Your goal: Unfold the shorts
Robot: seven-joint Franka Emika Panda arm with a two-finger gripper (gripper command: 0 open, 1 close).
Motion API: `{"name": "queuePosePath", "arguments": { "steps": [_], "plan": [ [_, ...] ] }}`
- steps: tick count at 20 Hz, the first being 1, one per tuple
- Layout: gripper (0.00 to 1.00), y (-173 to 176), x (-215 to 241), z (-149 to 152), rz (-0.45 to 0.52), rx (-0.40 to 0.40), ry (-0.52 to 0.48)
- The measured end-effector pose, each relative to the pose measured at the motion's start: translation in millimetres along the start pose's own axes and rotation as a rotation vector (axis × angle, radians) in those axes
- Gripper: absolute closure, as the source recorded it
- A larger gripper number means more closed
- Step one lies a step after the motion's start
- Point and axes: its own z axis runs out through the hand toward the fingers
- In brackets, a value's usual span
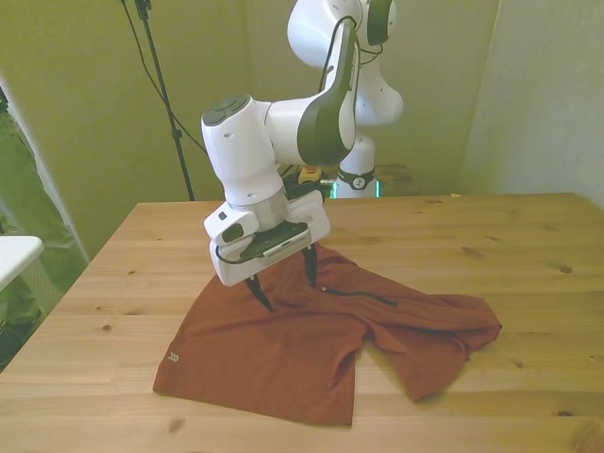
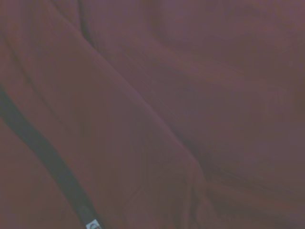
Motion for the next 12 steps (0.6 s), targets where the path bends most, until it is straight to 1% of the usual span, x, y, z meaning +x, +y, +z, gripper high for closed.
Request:
{"name": "queuePosePath", "arguments": {
  "steps": [5,12],
  "plan": [
    [1.0,-7.4,0.9,-1.8,-0.012,0.006,-0.009],
    [1.0,-1.9,1.4,6.7,-0.003,0.005,-0.022]
  ]
}}
